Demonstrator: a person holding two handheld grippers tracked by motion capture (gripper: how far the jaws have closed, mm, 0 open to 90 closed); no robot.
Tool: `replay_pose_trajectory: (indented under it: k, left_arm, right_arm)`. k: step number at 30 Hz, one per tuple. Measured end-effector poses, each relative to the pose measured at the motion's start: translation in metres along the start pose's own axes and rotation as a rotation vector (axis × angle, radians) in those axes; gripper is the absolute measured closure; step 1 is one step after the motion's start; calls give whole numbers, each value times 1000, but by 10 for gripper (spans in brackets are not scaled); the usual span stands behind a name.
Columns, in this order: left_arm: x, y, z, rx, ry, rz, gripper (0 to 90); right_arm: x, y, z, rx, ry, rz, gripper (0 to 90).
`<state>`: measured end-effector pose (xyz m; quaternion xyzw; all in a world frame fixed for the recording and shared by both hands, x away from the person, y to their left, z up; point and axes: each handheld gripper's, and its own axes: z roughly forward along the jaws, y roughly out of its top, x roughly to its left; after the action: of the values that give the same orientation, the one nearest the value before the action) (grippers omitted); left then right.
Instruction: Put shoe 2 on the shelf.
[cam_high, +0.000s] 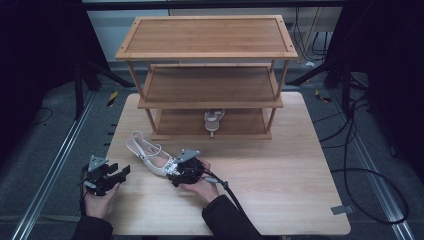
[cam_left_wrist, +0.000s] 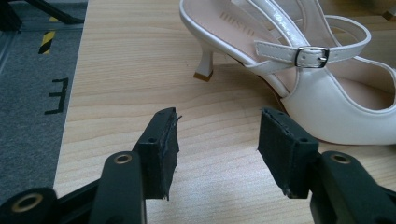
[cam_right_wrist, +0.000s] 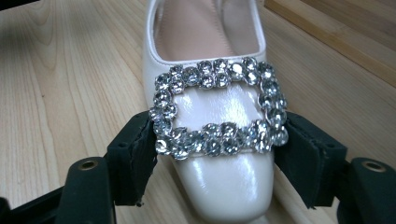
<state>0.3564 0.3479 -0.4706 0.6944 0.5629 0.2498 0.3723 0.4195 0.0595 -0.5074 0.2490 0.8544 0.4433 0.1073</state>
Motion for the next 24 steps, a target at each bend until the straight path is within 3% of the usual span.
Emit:
replay_pose_trajectory:
  k: [6, 13, 16, 24]
  left_arm:
    - [-3, -1, 6, 28, -26, 42, 423]
    - [-1, -1, 19, 44, -13, 115, 381]
    - [3, 2, 30, 39, -20, 104, 396]
    - [8, 7, 47, 51, 13, 159, 415]
  right_arm:
    - [-20, -2, -6, 6, 23, 19, 329]
    - [-24, 0, -6, 18, 30, 12, 329]
    - [-24, 0, -6, 20, 29, 13, 328]
    - [-20, 0, -6, 25, 13, 4, 319]
